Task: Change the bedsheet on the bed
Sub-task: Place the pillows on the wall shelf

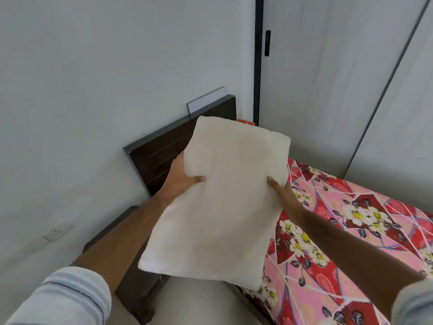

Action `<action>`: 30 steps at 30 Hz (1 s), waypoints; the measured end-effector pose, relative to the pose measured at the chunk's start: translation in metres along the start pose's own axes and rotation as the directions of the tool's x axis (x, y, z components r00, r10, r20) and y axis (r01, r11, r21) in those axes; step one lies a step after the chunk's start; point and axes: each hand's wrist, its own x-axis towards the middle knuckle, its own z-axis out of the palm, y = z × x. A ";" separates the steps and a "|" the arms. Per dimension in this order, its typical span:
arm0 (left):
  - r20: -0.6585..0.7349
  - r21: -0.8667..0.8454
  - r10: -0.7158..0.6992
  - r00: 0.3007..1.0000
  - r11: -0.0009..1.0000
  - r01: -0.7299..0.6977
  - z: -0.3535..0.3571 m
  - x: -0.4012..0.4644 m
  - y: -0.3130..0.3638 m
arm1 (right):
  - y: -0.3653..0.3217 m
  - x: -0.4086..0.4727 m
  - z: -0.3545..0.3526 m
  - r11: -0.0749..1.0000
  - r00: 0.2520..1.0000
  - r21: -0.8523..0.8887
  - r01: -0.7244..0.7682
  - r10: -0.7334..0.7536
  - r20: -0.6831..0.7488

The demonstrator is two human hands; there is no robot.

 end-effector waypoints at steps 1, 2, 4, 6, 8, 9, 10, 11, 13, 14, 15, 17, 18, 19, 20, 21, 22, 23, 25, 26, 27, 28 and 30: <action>0.002 0.008 0.014 1.000 1.000 -0.015 -0.002 0.017 -0.001 | -0.001 0.012 0.007 1.000 1.000 0.008 -0.009 0.009 0.008; 0.007 0.024 0.035 0.999 0.999 -0.035 -0.003 0.039 -0.005 | -0.001 0.027 0.015 1.000 1.000 0.012 -0.013 0.013 0.024; 0.032 0.078 0.065 0.997 0.995 -0.067 -0.005 0.080 -0.019 | 0.004 0.059 0.029 0.998 0.998 -0.011 -0.063 0.063 0.032; 0.058 0.110 0.075 0.995 0.991 -0.081 -0.006 0.120 -0.033 | 0.011 0.089 0.040 0.992 0.992 -0.026 -0.124 0.125 0.023; 0.095 0.147 0.097 0.991 0.983 -0.110 -0.008 0.165 -0.049 | 0.020 0.129 0.054 0.984 0.984 -0.034 -0.174 0.175 0.019; 0.122 0.167 0.100 0.987 0.979 -0.120 -0.010 0.195 -0.063 | 0.025 0.156 0.061 0.979 0.979 -0.044 -0.199 0.200 0.025; 0.153 0.177 0.108 0.982 0.975 -0.135 -0.009 0.220 -0.078 | 0.028 0.176 0.067 0.970 0.971 -0.057 -0.235 0.237 0.021; 0.171 0.183 0.107 0.979 0.973 -0.139 -0.009 0.242 -0.092 | 0.031 0.193 0.073 0.961 0.964 -0.076 -0.264 0.266 0.008; 0.191 0.205 0.079 0.978 0.972 -0.118 -0.009 0.296 -0.128 | 0.041 0.240 0.089 0.953 0.955 -0.067 -0.296 0.294 -0.039; 0.210 0.205 0.076 0.975 0.971 -0.120 -0.010 0.325 -0.143 | 0.043 0.267 0.099 0.947 0.947 -0.048 -0.319 0.316 -0.062; 0.215 0.203 0.080 0.973 0.971 -0.125 -0.012 0.347 -0.151 | 0.044 0.290 0.109 0.937 0.935 -0.033 -0.348 0.344 -0.088; 0.210 0.222 0.080 0.974 0.967 -0.127 -0.014 0.396 -0.167 | 0.044 0.338 0.130 0.933 0.924 -0.007 -0.360 0.355 -0.139; 0.207 0.242 0.100 0.973 0.959 -0.150 -0.016 0.424 -0.176 | 0.042 0.360 0.141 0.932 0.917 -0.002 -0.364 0.358 -0.175; 0.221 0.277 0.110 0.969 0.946 -0.171 -0.016 0.457 -0.189 | 0.041 0.388 0.150 0.928 0.908 0.006 -0.372 0.366 -0.205; 0.239 0.297 0.115 0.964 0.937 -0.186 -0.017 0.484 -0.200 | 0.039 0.410 0.157 0.927 0.903 0.014 -0.376 0.369 -0.220; 0.264 0.357 0.080 0.961 0.918 -0.175 -0.017 0.508 -0.212 | 0.041 0.432 0.161 0.926 0.903 0.007 -0.377 0.369 -0.219; 0.273 0.452 0.049 0.961 0.875 -0.173 -0.015 0.531 -0.230 | 0.044 0.456 0.165 0.930 0.906 0.012 -0.368 0.361 -0.219; 0.287 0.566 0.029 0.958 0.802 -0.194 -0.011 0.547 -0.245 | 0.046 0.475 0.168 0.932 0.910 -0.020 -0.362 0.349 -0.223; 0.385 0.715 -0.007 0.923 0.635 -0.293 -0.001 0.559 -0.272 | 0.054 0.503 0.173 0.909 0.910 -0.136 -0.394 0.365 -0.199; 0.438 0.751 -0.033 0.898 0.562 -0.346 0.006 0.556 -0.286 | 0.061 0.512 0.175 0.882 0.903 -0.204 -0.425 0.396 -0.170; 0.490 0.764 -0.061 0.869 0.510 -0.395 0.013 0.553 -0.298 | 0.066 0.515 0.176 0.856 0.893 -0.257 -0.449 0.433 -0.121; 0.538 0.768 -0.084 0.839 0.459 -0.446 0.020 0.546 -0.308 | 0.074 0.514 0.177 0.842 0.892 -0.306 -0.444 0.449 -0.057; 0.608 0.751 -0.106 0.786 0.398 -0.527 0.037 0.530 -0.317 | 0.082 0.502 0.176 0.820 0.885 -0.408 -0.401 0.462 0.061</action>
